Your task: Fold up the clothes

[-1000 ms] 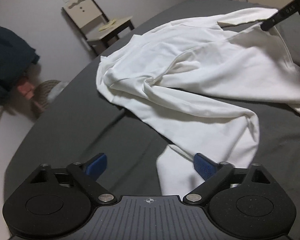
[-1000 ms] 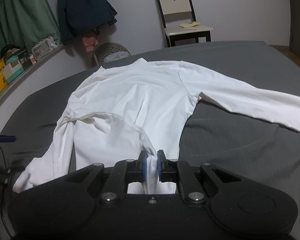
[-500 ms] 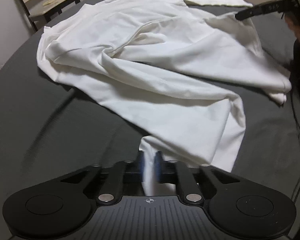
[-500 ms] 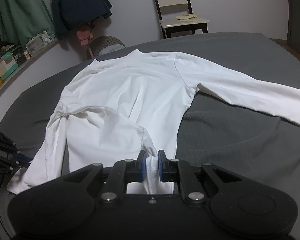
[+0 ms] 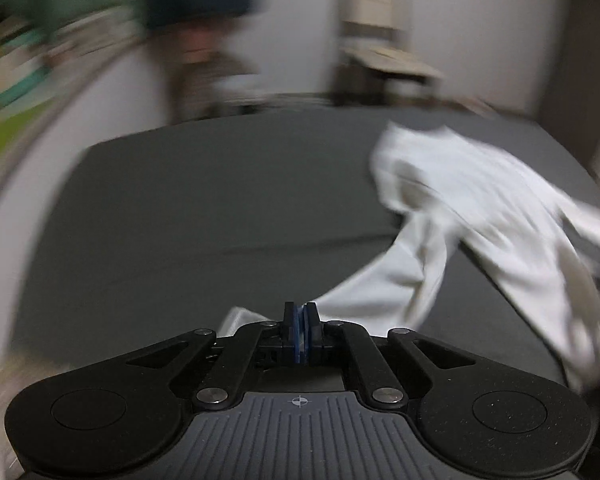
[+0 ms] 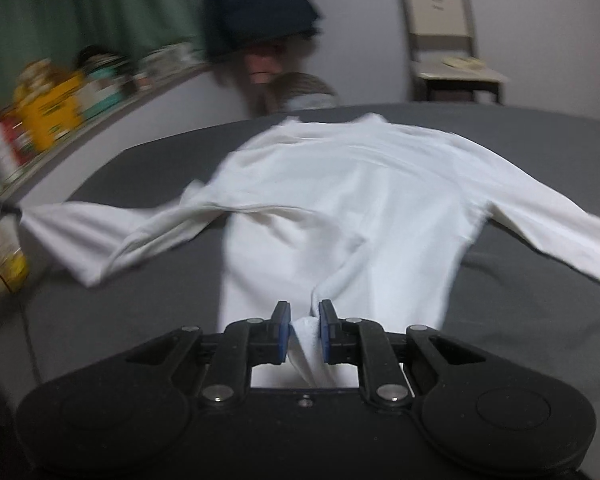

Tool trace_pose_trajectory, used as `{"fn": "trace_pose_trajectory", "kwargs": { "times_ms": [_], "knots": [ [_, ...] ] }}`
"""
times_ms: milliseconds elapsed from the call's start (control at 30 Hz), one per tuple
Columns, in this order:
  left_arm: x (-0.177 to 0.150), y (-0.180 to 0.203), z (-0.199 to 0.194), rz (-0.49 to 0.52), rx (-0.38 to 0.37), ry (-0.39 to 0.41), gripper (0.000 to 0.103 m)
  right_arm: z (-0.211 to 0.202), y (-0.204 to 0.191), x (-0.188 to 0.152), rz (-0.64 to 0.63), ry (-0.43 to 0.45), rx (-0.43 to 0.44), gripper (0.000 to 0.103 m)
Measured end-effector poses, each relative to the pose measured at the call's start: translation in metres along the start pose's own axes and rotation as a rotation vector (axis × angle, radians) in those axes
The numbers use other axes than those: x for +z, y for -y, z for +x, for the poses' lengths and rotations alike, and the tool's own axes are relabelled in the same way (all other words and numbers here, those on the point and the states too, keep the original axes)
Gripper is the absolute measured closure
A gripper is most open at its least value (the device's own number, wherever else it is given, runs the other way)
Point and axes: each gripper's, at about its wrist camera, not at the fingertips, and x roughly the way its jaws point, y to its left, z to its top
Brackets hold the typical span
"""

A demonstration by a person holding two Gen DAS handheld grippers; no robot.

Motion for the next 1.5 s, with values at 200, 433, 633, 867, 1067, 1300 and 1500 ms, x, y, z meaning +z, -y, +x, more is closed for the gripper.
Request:
{"fn": "trace_pose_trajectory", "kwargs": {
  "times_ms": [200, 433, 633, 867, 1067, 1300, 1500],
  "knots": [
    [-0.006, -0.094, -0.047, -0.325, 0.154, 0.025, 0.102, -0.016, -0.038, -0.003, -0.147, 0.047, 0.121, 0.078],
    [0.001, -0.055, 0.002, -0.186, -0.121, 0.093, 0.101, -0.010, -0.069, 0.008, -0.237, 0.044, 0.095, 0.060],
    [0.041, 0.030, 0.097, -0.037, -0.238, 0.096, 0.039, 0.035, -0.088, 0.035, -0.228, 0.024, 0.081, 0.060],
    [0.103, 0.099, 0.203, -0.136, -0.319, 0.123, 0.012, 0.076, -0.083, 0.026, -0.106, -0.019, 0.127, 0.060],
    [0.135, 0.134, 0.290, -0.212, -0.253, 0.096, 0.036, 0.086, -0.076, 0.017, -0.090, -0.055, 0.150, 0.060],
    [0.155, 0.168, 0.344, -0.133, -0.262, 0.053, 0.092, 0.094, -0.062, 0.026, -0.021, -0.047, 0.184, 0.060],
    [0.170, 0.167, 0.344, -0.073, -0.241, 0.057, 0.100, 0.098, -0.049, 0.028, 0.039, -0.059, 0.208, 0.060]
  ]
}}
